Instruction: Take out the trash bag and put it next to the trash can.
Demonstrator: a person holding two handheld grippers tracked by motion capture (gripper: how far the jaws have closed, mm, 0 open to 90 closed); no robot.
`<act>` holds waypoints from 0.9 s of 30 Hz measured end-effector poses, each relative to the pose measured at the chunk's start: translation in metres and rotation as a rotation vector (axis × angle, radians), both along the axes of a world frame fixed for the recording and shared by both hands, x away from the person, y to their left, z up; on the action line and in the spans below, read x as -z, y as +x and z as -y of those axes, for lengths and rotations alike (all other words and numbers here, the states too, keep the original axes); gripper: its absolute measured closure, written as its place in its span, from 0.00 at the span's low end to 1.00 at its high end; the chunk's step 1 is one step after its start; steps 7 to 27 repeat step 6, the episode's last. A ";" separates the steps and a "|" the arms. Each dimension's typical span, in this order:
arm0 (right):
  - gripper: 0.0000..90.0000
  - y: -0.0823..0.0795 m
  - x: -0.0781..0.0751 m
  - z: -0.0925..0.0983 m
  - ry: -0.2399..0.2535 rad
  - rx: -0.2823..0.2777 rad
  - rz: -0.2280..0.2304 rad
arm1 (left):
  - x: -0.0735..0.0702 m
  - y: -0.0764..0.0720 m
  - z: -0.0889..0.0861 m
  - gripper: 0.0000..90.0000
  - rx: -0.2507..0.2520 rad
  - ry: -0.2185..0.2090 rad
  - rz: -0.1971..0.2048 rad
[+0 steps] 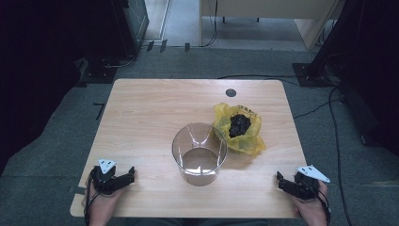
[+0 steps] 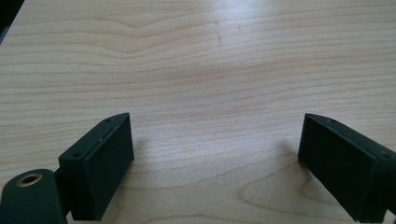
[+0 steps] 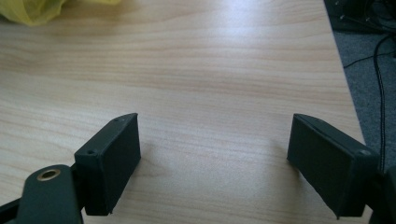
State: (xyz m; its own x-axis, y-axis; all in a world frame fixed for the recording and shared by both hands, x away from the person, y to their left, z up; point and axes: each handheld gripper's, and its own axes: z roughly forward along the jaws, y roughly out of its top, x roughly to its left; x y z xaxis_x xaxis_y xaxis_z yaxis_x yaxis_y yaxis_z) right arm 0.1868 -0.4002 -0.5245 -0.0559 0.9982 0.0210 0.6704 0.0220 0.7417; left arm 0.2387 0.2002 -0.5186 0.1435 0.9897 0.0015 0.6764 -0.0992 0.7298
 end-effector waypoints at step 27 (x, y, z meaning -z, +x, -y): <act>0.18 0.000 0.000 -0.001 0.003 -0.018 -0.005 | 0.000 0.000 0.000 0.11 0.001 0.000 0.000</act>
